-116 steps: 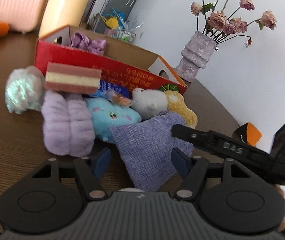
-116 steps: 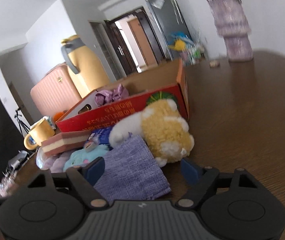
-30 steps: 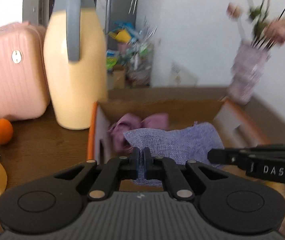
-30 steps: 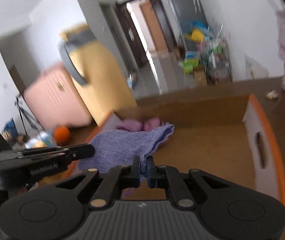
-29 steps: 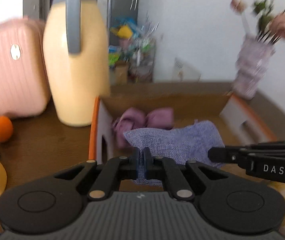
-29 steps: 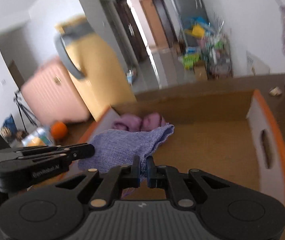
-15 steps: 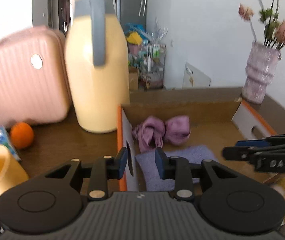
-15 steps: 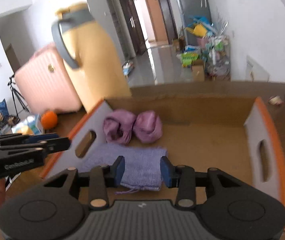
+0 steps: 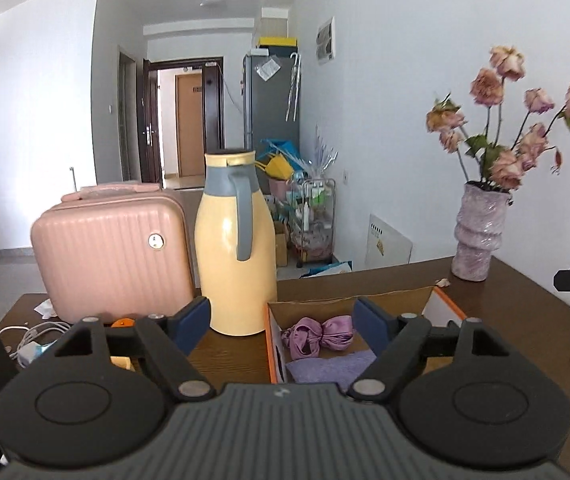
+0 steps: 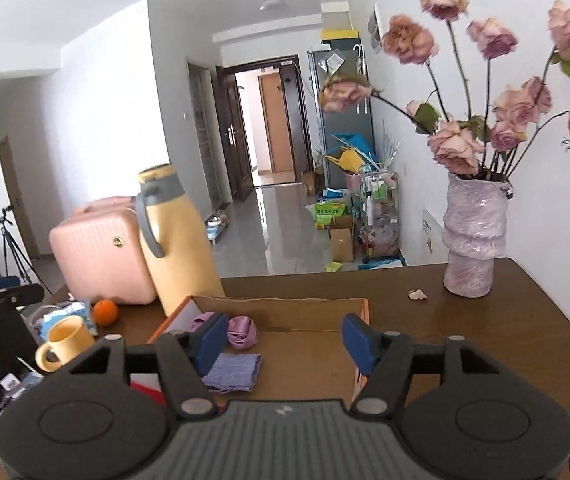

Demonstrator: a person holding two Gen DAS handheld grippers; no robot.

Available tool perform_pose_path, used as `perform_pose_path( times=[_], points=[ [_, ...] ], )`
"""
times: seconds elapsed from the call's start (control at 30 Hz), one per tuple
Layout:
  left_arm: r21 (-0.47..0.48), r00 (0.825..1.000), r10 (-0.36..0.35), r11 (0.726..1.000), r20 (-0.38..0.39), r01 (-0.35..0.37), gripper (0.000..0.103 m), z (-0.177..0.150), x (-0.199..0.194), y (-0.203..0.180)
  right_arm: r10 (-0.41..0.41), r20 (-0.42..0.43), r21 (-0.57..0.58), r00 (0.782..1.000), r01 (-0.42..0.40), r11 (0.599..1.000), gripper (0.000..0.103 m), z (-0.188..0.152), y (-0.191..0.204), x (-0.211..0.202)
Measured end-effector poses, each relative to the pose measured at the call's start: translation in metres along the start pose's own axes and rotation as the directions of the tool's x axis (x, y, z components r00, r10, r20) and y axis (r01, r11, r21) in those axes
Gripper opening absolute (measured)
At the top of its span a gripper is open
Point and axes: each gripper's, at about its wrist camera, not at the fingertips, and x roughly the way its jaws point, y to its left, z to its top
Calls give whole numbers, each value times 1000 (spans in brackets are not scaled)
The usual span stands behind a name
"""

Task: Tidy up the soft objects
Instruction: 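Carry the lavender pouch into the box beside the scrunchie and release, then grasp the pink-and-cream sponge cake toy with both grippers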

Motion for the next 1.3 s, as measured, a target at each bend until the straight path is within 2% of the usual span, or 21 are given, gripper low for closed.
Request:
perform_pose_path(
  times=[0.1,0.2,0.37,0.5,0.57,0.67,0.77,0.87,1.03,1.17,1.3],
  points=[
    [-8,1000,4,1000,16,-4,81,-3,-22,-4,12,28,-9,1000,-12,1000,65,-6,7,-24],
    [-18,998,20,1000,60,-19,85,-21,-53,-6,18,75,-25,997,-16,1000,65,-20,15,-46],
    [-31,994,10,1000,104,-7,86,-86,-105,-12,21,147,-75,989,-10,997,66,-85,36,-82],
    [-11,990,22,1000,137,-21,88,-148,-144,-22,17,184,-120,983,6,993,75,-153,53,-115],
    [-63,993,17,998,116,-10,89,-175,-157,-24,10,168,-127,986,12,992,76,-185,61,-127],
    [-166,999,-26,986,37,32,88,-210,-166,-24,18,112,-74,994,-9,997,77,-229,67,-142],
    [-160,999,-40,987,-28,35,88,-228,-163,-28,18,65,-43,998,-15,999,77,-257,73,-149],
    [-167,998,-41,985,-40,34,88,-231,-155,-28,0,51,-69,999,3,998,77,-265,80,-147],
    [-159,999,-27,987,-45,20,88,-230,-135,-23,2,39,-71,999,1,997,81,-256,85,-125],
    [-132,998,-17,991,-58,9,89,-223,-105,-14,19,24,-120,1000,-16,993,86,-237,100,-80],
    [-69,998,23,997,-56,-27,89,-206,-64,-5,30,8,-175,1000,-28,984,86,-206,123,-13]
  ],
)
